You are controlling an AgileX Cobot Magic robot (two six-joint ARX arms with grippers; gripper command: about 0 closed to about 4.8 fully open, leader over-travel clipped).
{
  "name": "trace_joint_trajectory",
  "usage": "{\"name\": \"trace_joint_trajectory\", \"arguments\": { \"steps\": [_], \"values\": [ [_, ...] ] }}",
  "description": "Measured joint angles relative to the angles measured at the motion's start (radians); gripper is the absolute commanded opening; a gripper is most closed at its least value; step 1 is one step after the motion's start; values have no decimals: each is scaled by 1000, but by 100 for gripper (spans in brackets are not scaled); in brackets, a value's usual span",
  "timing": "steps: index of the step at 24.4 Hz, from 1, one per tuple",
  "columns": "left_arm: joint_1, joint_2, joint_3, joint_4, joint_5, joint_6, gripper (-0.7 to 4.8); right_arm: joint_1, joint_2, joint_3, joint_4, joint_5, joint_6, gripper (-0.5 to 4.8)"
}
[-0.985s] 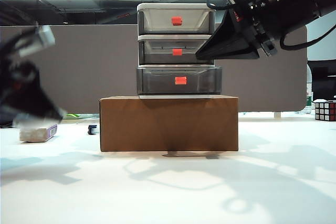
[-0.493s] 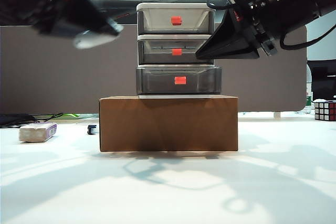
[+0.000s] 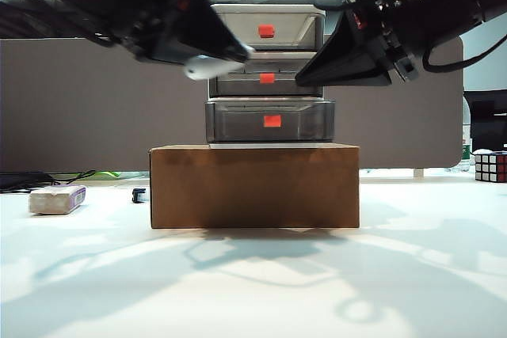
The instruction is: Open the third layer of the drawer on the table, pick up the earphone case on the table and put it in, and finally close the drawer.
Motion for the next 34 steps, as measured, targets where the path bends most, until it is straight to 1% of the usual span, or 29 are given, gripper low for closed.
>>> {"name": "trace_joint_trajectory", "arguments": {
  "steps": [4,7,9,23,29,32,34],
  "values": [
    [-37,67,16,52,-32,0,17,0,-2,0,3,0,0,-5],
    [-49,89,23,55,-60,0,17,0,-3,0,1,0,0,-5],
    [-68,101,29,69,-121,-1,17,0,-3,0,-3,-13,0,-5],
    [-68,115,29,84,-141,-2,19,0,-8,0,-4,-19,0,-5],
    [-68,145,40,109,-129,-19,21,0,-8,0,-4,-19,0,-6],
    [-67,154,40,118,-103,-26,22,0,-8,0,-4,-19,0,-5],
    [-67,155,40,118,-100,-27,37,0,-8,0,-4,-19,0,-6]
  ]
}}
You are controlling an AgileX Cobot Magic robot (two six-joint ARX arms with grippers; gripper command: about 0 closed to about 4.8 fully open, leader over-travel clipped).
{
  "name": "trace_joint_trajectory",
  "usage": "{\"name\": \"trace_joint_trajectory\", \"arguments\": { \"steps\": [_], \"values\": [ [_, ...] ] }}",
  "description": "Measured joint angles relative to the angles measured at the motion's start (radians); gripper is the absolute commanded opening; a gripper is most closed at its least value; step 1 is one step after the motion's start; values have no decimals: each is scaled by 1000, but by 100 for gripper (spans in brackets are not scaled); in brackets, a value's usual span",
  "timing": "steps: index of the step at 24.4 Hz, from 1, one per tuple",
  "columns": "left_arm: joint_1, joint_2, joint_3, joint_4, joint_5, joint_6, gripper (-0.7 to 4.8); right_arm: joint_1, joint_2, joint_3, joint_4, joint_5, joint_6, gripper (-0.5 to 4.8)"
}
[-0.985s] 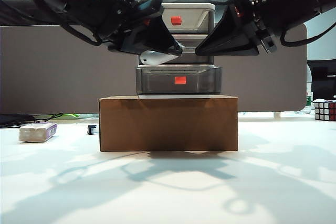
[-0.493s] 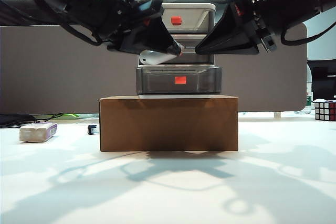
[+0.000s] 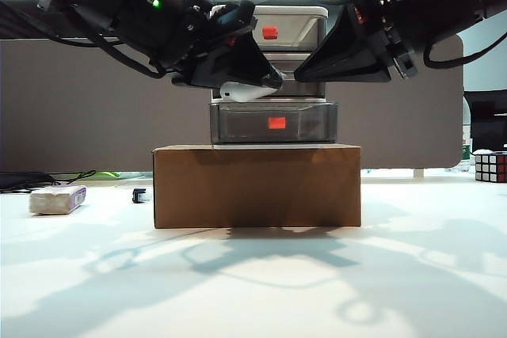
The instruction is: Open the third layer of the drawer on the table, pick up the earphone case on the table and put it in, and finally close the drawer.
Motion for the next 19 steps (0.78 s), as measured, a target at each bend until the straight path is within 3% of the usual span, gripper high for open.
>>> {"name": "trace_joint_trajectory", "arguments": {
  "steps": [4,15,17,19],
  "values": [
    [0,0,0,2,0,-2,164,0,0,0,0,0,0,-5],
    [0,0,0,1,-3,-2,190,0,0,0,0,0,0,-5],
    [0,0,0,-1,-3,-2,250,0,0,0,0,0,0,-5],
    [0,-2,0,-15,-4,-2,251,0,0,0,0,0,0,-5]
  ]
}}
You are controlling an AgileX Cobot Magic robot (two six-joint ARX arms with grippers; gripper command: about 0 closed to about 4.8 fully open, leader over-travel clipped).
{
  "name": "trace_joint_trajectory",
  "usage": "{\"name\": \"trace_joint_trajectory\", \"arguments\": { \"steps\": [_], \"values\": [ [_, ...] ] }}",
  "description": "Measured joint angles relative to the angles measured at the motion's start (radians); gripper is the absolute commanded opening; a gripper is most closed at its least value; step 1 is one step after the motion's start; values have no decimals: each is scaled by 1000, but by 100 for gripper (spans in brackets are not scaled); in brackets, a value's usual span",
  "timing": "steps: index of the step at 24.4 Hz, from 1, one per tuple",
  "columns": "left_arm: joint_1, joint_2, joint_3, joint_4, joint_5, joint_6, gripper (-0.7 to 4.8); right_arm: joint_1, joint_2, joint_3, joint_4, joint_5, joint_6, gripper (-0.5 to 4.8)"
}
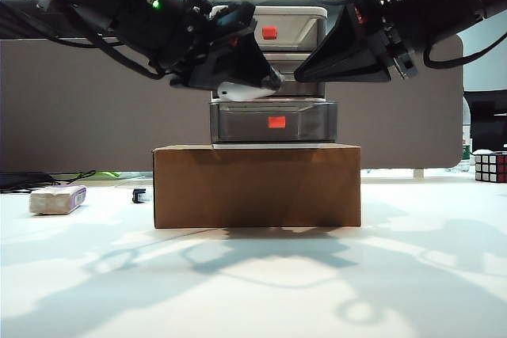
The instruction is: Open the third layer of the drawer on the table, pick up the earphone case on the table and put it in, and finally close the drawer.
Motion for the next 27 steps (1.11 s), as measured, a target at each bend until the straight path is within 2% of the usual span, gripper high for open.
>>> {"name": "trace_joint_trajectory", "arguments": {
  "steps": [5,7,8,23,26,27],
  "values": [
    [0,0,4,-24,0,-14,259,0,0,0,0,0,0,-5],
    [0,0,14,-28,0,-15,306,0,0,0,0,0,0,-5],
    [0,0,26,-27,2,-16,311,0,0,0,0,0,0,-5],
    [-1,-1,72,-50,3,-16,311,0,0,0,0,0,0,-6],
    [-2,-20,72,-58,8,-62,313,0,0,0,0,0,0,-5],
    [-6,-25,72,-57,13,-72,350,0,0,0,0,0,0,-5]
  ]
}}
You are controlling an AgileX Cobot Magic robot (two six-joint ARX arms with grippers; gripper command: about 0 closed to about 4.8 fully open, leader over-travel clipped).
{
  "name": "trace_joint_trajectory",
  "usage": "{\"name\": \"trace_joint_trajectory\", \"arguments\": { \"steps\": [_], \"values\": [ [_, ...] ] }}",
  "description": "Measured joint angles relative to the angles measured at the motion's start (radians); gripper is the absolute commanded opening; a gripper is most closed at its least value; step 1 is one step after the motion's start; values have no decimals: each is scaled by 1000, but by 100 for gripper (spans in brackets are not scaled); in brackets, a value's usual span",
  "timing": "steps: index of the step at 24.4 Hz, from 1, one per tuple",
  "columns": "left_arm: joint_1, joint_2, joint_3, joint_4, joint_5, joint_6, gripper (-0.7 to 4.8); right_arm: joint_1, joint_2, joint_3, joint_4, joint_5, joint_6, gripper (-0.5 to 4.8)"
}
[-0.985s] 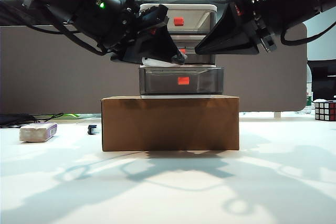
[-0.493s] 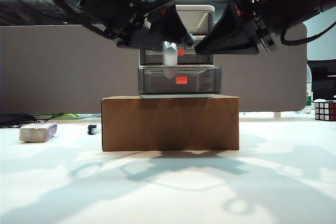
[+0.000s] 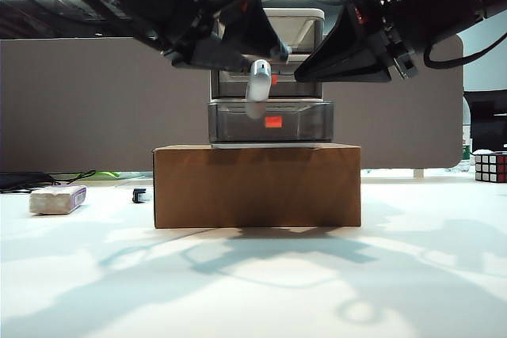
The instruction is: Open the third layer of the drawer on the table, pick up the earphone case on the table and put it in, and finally close the drawer.
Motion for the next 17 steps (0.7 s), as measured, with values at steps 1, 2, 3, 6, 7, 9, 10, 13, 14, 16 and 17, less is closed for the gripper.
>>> {"name": "trace_joint_trajectory", "arguments": {
  "steps": [1,2,3,6,7,9,10,13,14,16,17],
  "values": [
    [-5,-2,1,0,2,-5,414,0,0,0,0,0,0,-5],
    [-13,-3,1,0,15,-8,471,0,0,0,0,0,0,-5],
    [-25,-3,1,-1,37,-5,472,0,0,0,0,0,0,-6],
    [-40,-3,2,-4,47,9,471,0,-1,0,0,-1,0,-5],
    [-40,-4,2,-9,47,9,471,0,-1,0,0,-3,0,-5],
    [-37,-4,2,-27,43,9,471,0,-5,0,0,-4,0,-5],
    [-37,-5,2,-44,41,8,471,0,-6,0,1,-5,0,-6],
    [-39,-5,2,-70,40,8,471,0,-6,0,1,-4,0,-5],
    [-42,-5,2,-77,35,8,471,0,-6,0,0,-4,0,-5],
    [-44,-11,2,-90,31,8,469,0,-6,0,1,-5,0,-5],
    [-44,-24,2,-102,28,8,465,0,-7,0,0,-4,0,-5]
  ]
}}
